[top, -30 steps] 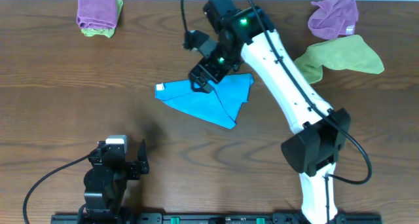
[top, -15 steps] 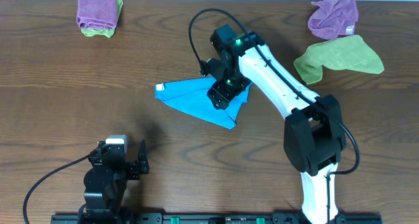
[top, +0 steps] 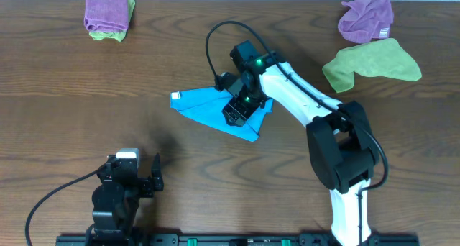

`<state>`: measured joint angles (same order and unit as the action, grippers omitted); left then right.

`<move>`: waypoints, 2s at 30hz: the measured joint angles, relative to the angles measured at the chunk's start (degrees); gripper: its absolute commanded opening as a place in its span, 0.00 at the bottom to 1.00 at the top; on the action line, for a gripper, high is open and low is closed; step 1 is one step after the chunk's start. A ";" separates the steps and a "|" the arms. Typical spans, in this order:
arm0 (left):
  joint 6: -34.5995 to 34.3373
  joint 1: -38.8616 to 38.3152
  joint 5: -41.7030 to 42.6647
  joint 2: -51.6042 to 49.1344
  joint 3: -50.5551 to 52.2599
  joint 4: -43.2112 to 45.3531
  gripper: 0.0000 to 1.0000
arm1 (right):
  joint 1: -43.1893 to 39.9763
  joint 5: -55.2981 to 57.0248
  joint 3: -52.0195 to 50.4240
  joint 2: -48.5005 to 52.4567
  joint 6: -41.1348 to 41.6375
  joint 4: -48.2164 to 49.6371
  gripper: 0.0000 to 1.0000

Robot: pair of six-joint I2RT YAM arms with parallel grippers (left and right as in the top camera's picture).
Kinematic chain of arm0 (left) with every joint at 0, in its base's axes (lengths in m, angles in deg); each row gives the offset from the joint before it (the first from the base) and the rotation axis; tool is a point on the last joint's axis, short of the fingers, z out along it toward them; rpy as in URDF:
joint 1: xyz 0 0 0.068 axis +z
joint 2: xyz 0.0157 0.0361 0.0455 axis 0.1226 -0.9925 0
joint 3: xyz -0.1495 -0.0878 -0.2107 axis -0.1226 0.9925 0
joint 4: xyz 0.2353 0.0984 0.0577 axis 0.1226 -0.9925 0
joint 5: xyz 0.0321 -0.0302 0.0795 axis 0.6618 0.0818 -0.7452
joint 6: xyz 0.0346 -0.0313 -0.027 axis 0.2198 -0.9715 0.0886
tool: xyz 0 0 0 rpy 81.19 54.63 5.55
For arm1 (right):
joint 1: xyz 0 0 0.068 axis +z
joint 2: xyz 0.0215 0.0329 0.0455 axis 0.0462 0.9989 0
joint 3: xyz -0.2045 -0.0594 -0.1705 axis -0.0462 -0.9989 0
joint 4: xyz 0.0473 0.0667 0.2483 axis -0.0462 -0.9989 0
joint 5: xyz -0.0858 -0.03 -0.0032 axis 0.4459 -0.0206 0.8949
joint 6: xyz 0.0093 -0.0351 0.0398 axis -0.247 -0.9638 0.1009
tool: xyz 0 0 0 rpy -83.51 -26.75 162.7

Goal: Fold the cloth
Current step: 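Lower the blue cloth onto the table with the right gripper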

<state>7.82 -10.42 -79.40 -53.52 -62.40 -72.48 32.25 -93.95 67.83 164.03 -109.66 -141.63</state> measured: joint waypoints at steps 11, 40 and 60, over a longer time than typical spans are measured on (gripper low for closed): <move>0.00 0.00 0.00 0.00 0.02 0.00 0.95 | 0.44 -6.49 -0.11 0.59 0.98 0.37 0.14; 0.00 0.00 0.00 0.00 0.00 0.00 0.96 | 10.82 -1.53 8.59 0.72 -3.08 -19.61 0.01; 0.00 0.00 0.00 0.00 0.00 0.00 0.95 | 2.73 17.94 1.36 1.46 -1.27 0.57 0.55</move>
<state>7.82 -10.42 -79.40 -53.52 -62.40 -72.48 34.98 -76.01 69.19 165.49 -110.93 -141.06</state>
